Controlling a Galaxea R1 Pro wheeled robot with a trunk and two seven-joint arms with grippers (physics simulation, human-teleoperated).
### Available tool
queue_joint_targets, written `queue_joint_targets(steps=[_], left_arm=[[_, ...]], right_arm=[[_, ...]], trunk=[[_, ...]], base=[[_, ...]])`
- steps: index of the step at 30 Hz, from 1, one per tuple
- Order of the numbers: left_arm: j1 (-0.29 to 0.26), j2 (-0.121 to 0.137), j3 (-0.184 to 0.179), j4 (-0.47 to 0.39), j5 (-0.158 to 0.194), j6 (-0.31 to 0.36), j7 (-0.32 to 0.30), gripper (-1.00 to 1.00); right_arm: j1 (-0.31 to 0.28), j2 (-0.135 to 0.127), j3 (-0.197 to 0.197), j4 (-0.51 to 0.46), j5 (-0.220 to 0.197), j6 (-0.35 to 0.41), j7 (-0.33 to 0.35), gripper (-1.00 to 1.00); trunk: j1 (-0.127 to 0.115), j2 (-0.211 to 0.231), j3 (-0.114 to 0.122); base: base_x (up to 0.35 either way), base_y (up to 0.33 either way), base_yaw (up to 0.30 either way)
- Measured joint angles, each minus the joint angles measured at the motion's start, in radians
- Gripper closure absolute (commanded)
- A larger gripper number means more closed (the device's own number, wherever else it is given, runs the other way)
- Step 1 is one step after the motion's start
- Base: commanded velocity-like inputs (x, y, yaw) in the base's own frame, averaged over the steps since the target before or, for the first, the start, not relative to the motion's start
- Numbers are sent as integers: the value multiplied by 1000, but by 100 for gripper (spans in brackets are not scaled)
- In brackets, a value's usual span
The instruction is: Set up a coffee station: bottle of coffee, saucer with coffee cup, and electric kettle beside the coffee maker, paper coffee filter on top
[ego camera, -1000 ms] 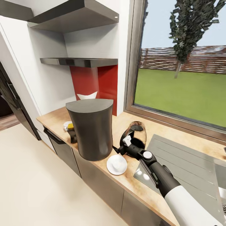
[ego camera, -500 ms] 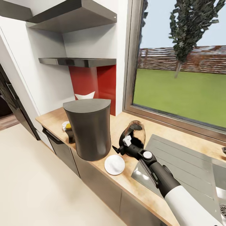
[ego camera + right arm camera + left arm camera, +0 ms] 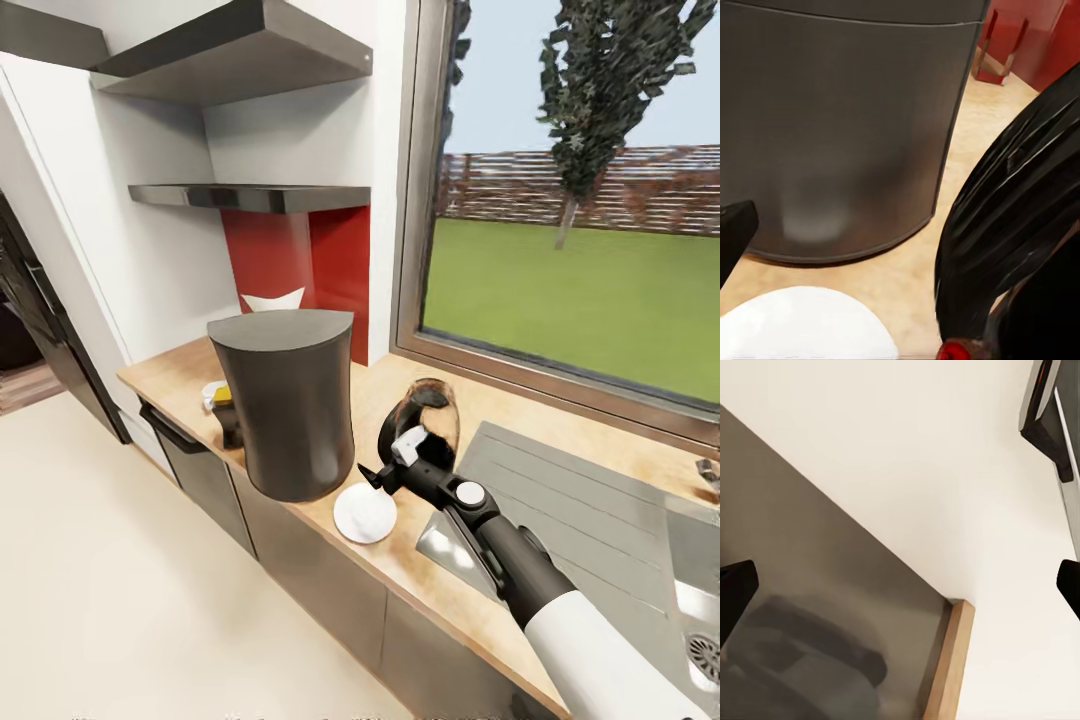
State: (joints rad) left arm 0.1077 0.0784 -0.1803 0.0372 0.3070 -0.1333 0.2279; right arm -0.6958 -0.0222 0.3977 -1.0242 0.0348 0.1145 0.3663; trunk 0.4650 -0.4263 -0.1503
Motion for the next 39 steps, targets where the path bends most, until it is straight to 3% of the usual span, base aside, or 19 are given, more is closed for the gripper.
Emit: queue_joint_targets(steps=[20, 30, 39], left_arm=[[0, -1, 0, -1, 0, 0, 0, -100], [0, -1, 0, -2, 2, 0, 0, -100], [-1, -1, 0, -2, 3, 0, 0, -100]], right_arm=[[0, 0, 0, 0, 0, 0, 0, -100], [0, 0, 0, 0, 0, 0, 0, -100], [0, 0, 0, 0, 0, 0, 0, -100]], trunk=[[0, 0, 0], [0, 0, 0], [0, 0, 0]], base=[[-21, -50, 0], [-246, -175, 0], [-328, 21, 0]])
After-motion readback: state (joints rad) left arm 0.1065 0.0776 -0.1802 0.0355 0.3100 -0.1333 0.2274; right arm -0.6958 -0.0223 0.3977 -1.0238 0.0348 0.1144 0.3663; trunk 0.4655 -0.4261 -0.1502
